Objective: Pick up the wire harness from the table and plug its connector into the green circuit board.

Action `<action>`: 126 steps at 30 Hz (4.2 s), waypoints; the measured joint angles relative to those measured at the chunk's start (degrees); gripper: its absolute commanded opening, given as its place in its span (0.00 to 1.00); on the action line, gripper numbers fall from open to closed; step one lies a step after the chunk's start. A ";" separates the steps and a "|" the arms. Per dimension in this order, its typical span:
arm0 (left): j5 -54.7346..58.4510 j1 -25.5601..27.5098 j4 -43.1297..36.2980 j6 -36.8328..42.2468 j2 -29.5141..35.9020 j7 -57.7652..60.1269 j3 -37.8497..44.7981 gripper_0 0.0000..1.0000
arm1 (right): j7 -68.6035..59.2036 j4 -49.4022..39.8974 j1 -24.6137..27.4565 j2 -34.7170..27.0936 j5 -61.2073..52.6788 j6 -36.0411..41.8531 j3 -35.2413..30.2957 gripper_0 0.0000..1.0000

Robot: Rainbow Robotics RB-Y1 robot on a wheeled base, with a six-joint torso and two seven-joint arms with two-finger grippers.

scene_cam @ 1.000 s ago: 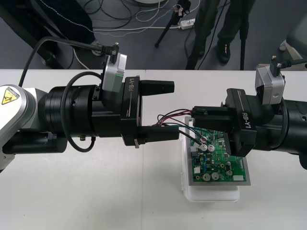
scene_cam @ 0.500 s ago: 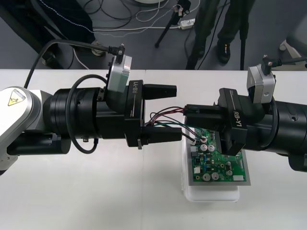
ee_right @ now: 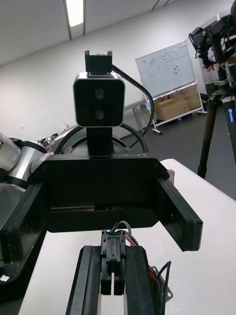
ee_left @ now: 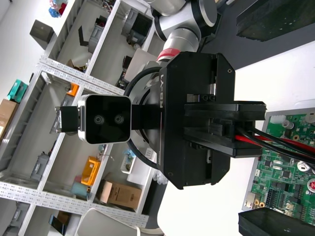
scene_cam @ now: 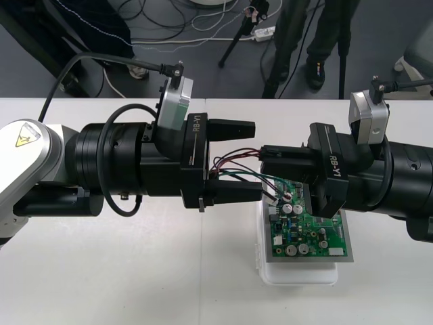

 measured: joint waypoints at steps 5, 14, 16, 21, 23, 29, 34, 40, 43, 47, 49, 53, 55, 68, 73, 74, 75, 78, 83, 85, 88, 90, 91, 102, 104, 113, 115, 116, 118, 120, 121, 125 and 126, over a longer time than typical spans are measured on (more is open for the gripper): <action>0.01 -0.74 0.00 0.01 0.06 0.43 -0.25 1.00 | 0.00 0.00 0.00 0.00 0.00 0.17 0.00 0.00; 0.40 -1.38 0.00 0.01 1.00 1.56 -0.73 1.00 | 0.00 0.00 0.00 0.01 0.00 0.32 0.00 0.00; 0.53 -1.38 0.00 0.01 1.20 1.57 -0.84 1.00 | 0.00 0.00 0.00 0.01 0.00 0.34 0.00 0.00; 0.64 -1.38 0.00 0.01 1.40 1.57 -0.84 1.00 | 0.00 0.00 0.00 0.01 0.00 0.52 0.00 0.00; 0.65 -1.38 0.00 0.02 1.40 1.57 -0.84 1.00 | 0.00 0.00 0.00 0.01 0.00 0.52 0.00 0.00; 0.66 -1.38 0.00 0.37 1.40 1.57 -0.84 0.69 | 0.00 0.00 0.00 0.01 0.00 0.59 0.00 0.00; 0.66 -1.38 0.00 0.65 1.40 1.57 -0.84 0.58 | 0.00 0.00 0.00 0.01 0.00 0.87 0.00 0.00; 0.67 -1.38 0.00 1.01 1.39 1.57 -0.84 0.52 | 0.00 0.00 0.00 0.01 0.00 0.89 0.00 0.00; 0.69 -1.38 0.00 1.23 1.39 1.57 -0.84 0.52 | 0.00 0.00 0.00 0.01 0.00 0.90 0.00 0.00; 0.73 -1.38 0.00 1.39 1.38 1.57 -0.84 0.52 | 0.00 0.00 0.00 0.01 0.00 0.94 0.00 0.00; 0.75 -1.38 0.00 1.55 1.38 1.57 -0.84 0.52 | 0.00 0.00 0.00 0.01 0.00 1.00 0.00 0.00; 0.76 -1.39 0.00 1.70 1.38 1.57 -0.84 0.52 | 0.00 0.00 0.00 0.01 -0.01 1.10 0.00 0.00; 0.76 -1.45 0.00 1.82 1.38 1.57 -0.85 0.52 | 0.00 0.00 0.00 0.01 -0.02 1.10 0.00 0.00; 0.70 -1.93 0.01 1.99 1.31 1.61 -0.85 0.22 | 0.00 0.00 0.00 0.01 -0.10 1.17 0.00 0.00; 0.69 -1.94 0.01 2.09 1.30 1.63 -0.85 0.00 | 0.00 0.00 0.00 0.01 -0.16 1.34 0.00 0.00; 0.68 -1.94 0.03 2.14 1.30 1.63 -0.85 0.00 | 0.00 0.00 0.00 0.01 -0.19 1.34 0.00 0.00; 0.68 -1.95 0.04 2.19 1.30 1.63 -0.85 0.00 | 0.00 0.00 0.00 0.01 -0.22 1.34 0.00 0.00; 0.68 -1.95 0.11 2.38 1.30 1.63 -0.85 0.00 | 0.00 0.00 0.00 0.01 -0.28 1.39 0.00 0.00; 0.68 -1.95 0.11 2.39 1.29 1.64 -0.85 0.00 | 0.00 0.00 0.00 0.01 -0.34 1.42 0.00 0.00; 0.68 -1.95 0.11 2.40 1.29 1.64 -0.85 0.00 | 0.00 0.00 0.00 0.01 -0.38 1.43 0.00 0.00; 0.68 -1.96 0.12 2.41 1.27 1.64 -0.85 0.00 | 0.00 0.00 0.00 0.01 -0.40 1.47 0.00 0.00; 0.68 -1.96 0.12 2.42 1.27 1.64 -0.85 0.00 | 0.00 0.00 0.00 0.01 -0.41 1.52 0.00 0.00; 0.68 -1.97 0.12 2.43 1.26 1.64 -0.85 0.00 | 0.00 0.00 0.00 0.01 -0.41 1.55 0.00 0.00; 0.68 -1.98 0.12 2.49 1.15 1.64 -0.85 0.00 | 0.00 0.00 0.00 0.01 -0.70 2.19 0.00 1.00; 0.68 -1.98 0.12 2.49 1.14 1.64 -0.85 0.00 | 0.00 0.00 0.00 0.01 -0.71 2.28 0.00 1.00; 0.89 -1.98 0.12 2.49 1.11 1.64 -0.85 0.00 | 0.00 0.00 0.00 0.01 -1.28 2.30 0.00 1.00; 1.45 -1.98 0.12 2.49 1.11 1.64 -0.85 0.00 | 0.00 0.00 0.00 0.01 -1.52 2.30 0.00 1.00; 1.81 -1.98 0.13 2.49 1.11 1.64 -0.85 0.00 | 0.00 0.00 0.00 0.01 -1.67 2.30 0.00 1.00; 2.50 -1.98 0.15 2.49 1.12 1.64 -0.85 0.00 | 0.00 0.00 0.00 0.01 -1.93 2.30 0.00 1.00; 2.92 -1.95 0.16 2.49 1.21 1.63 -0.85 0.00 | 0.01 0.00 0.01 0.01 -2.41 2.30 0.00 1.00; 3.09 -1.91 0.17 2.49 1.24 1.63 -0.84 0.00 | 0.01 0.00 0.01 0.00 -2.71 2.30 0.00 1.00; 3.49 -0.85 0.17 2.49 1.29 1.51 -0.50 0.00 | 0.01 0.00 0.06 -0.17 -3.37 2.30 0.00 1.00; 3.53 -0.41 0.17 2.47 1.29 1.47 -0.24 0.00 | 0.02 0.00 0.13 -0.39 -3.44 2.30 0.00 1.00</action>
